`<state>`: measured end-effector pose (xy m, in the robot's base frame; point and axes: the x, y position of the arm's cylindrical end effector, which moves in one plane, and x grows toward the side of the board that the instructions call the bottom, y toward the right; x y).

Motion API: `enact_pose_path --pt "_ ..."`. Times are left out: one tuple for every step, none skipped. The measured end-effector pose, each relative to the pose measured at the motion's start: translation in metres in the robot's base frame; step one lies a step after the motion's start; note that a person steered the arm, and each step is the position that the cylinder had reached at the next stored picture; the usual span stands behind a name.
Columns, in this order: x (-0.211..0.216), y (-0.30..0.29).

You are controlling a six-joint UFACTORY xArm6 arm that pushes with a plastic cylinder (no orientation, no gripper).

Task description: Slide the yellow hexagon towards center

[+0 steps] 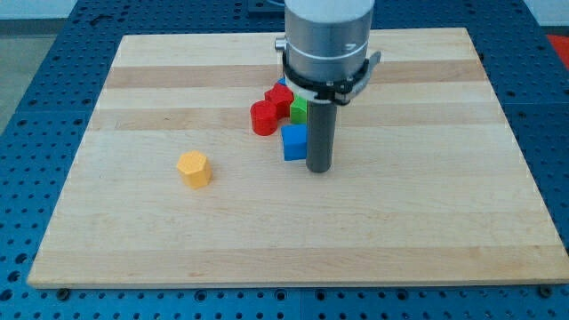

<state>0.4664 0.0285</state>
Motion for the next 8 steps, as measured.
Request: enact_pose_path --pt "-0.02 -0.008" --pt "-0.023 -0.008" --pt "-0.011 0.014" --pt "0.027 0.002" --pt "0.041 -0.068" --pt "0.055 -0.129" --pt "0.064 -0.175" --pt "0.039 -0.174"
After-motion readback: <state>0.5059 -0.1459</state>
